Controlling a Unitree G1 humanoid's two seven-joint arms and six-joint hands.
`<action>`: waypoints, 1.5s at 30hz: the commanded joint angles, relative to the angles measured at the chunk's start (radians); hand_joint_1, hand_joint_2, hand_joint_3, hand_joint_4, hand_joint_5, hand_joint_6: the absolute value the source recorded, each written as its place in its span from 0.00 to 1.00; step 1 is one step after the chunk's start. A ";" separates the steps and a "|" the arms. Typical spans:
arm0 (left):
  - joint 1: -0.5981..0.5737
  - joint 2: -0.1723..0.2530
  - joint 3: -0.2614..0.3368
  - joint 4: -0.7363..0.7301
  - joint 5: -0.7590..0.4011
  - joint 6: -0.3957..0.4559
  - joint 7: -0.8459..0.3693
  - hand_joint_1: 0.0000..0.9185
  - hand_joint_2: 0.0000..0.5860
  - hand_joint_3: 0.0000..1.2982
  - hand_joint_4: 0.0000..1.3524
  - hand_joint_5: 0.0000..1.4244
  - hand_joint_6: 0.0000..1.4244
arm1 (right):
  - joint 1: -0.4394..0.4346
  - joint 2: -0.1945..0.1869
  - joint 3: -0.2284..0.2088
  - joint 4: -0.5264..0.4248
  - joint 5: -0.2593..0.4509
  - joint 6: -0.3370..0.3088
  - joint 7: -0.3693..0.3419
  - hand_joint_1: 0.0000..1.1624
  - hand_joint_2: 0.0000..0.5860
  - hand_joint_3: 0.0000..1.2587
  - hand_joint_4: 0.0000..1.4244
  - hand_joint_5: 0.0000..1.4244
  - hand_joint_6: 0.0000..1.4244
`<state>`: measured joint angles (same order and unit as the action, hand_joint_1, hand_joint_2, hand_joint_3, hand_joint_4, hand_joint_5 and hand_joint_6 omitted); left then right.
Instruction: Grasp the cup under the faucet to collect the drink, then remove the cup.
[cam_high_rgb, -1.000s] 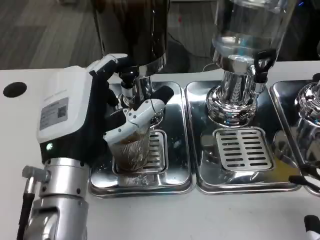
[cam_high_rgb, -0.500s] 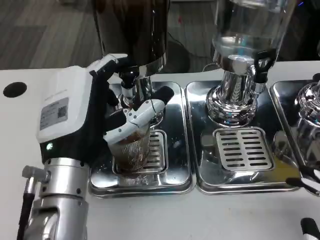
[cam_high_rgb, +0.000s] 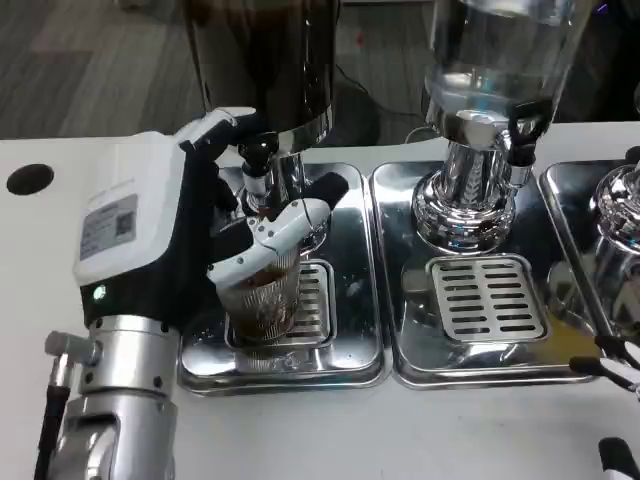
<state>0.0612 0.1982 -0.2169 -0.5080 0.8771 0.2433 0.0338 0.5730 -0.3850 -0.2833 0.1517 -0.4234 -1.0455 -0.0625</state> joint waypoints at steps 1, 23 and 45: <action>0.008 0.000 -0.021 0.016 0.006 -0.003 -0.029 0.10 0.12 0.32 0.29 0.51 0.63 | 0.000 -0.007 0.006 0.005 0.028 0.006 -0.005 0.40 0.83 0.20 0.07 0.04 0.00; 0.018 -0.015 0.037 0.025 -0.087 -0.092 0.067 0.00 0.04 0.02 0.00 0.20 0.51 | 0.000 -0.016 0.032 0.012 0.055 0.027 0.003 0.39 0.83 0.19 0.06 0.04 0.00; 0.220 0.088 0.105 -0.141 0.167 -0.048 -0.075 0.00 0.05 0.07 0.00 0.08 0.23 | -0.054 -0.058 0.101 -0.055 0.346 0.219 0.187 0.49 0.27 0.15 0.05 0.04 0.00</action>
<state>0.2114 0.2691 -0.1338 -0.5988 1.0060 0.1903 -0.0121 0.5409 -0.4163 -0.1978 0.1353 -0.1415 -0.8924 0.0684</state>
